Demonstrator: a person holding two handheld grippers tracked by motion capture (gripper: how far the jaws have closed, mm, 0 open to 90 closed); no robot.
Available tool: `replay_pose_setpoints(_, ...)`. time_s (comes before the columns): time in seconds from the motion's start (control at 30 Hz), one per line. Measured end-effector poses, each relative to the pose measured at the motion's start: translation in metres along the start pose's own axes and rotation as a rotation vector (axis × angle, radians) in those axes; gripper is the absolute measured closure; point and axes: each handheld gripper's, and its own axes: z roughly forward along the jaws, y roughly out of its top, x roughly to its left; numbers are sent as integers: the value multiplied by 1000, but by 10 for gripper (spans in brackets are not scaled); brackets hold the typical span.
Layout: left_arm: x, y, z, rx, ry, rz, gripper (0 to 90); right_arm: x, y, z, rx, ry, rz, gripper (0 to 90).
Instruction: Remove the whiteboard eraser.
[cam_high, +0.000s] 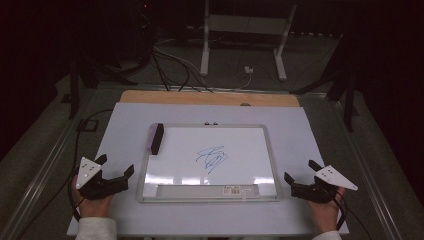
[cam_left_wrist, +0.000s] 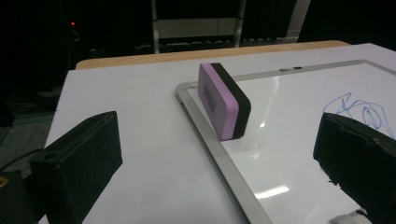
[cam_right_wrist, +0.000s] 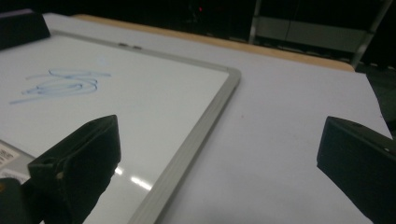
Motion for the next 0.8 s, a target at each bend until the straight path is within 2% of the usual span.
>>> replay_pose_setpoints(0.27,-3,3,-3,-10,-3,-8,20,-1,-1,2,-22,11,-9,0)
replay_pose_setpoints(0.33,-4,7,-5,-4,7,-12,21,-1,-1,2,-21,9,-7,0)
replay_pose_setpoints(0.57,-1,20,-2,17,-3,-37,21,-1,-1,0,-25,6,1,0)
replay_pose_setpoints(0.8,-1,27,3,28,-11,-24,21,1,-1,-1,-28,6,2,0)
